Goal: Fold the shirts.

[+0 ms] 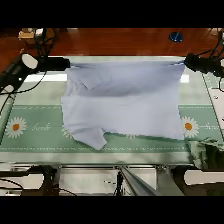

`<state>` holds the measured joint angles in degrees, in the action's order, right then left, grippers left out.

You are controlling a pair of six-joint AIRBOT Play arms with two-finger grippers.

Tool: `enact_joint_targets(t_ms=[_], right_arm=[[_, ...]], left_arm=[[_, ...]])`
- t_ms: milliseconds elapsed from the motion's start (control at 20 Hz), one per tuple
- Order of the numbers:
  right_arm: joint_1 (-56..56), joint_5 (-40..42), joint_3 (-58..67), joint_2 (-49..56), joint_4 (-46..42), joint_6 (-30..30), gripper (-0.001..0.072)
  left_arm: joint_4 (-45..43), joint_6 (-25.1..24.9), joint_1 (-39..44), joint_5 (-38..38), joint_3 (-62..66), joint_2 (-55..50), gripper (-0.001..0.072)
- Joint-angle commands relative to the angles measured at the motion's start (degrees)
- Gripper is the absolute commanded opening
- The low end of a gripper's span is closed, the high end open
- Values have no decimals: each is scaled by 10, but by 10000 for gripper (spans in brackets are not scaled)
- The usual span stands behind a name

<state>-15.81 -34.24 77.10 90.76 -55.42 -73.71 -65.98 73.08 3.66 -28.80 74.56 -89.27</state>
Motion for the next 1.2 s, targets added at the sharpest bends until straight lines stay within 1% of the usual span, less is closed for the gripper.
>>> enact_joint_targets(t_ms=[0,150,300,400,500,550,650,700,750,850,1000,1150], right_arm=[[0,5,0,32,11,39,20],[0,-6,0,46,8,78,20],[-2,-17,0,41,2,80,20],[-4,-38,0,17,-15,80,21],[-10,-85,1,-19,-61,78,20],[-14,-120,1,-39,-90,72,20],[-19,-204,1,-62,-152,27,20],[-19,-249,1,-63,-175,8,20],[-16,-287,-4,-61,-186,5,20],[-8,-302,-31,-56,-188,4,20],[0,-302,-62,-35,-187,4,20],[-1,-302,-63,-28,-201,2,22]], left_arm=[[-1,0,28,101,0,-48,21],[0,0,38,127,0,-80,22],[-1,0,37,127,1,-83,22],[-2,-7,29,119,1,-55,22],[-3,-7,10,74,1,-14,22],[-3,-7,-2,23,1,5,22],[-3,-7,-23,-101,1,26,21],[-3,-6,-28,-152,0,26,21],[-3,-6,-30,-191,0,21,21],[-1,-6,-21,-224,-3,2,21],[-1,-4,-3,-235,-3,-38,21],[-1,-4,-5,-247,-2,-52,23]])
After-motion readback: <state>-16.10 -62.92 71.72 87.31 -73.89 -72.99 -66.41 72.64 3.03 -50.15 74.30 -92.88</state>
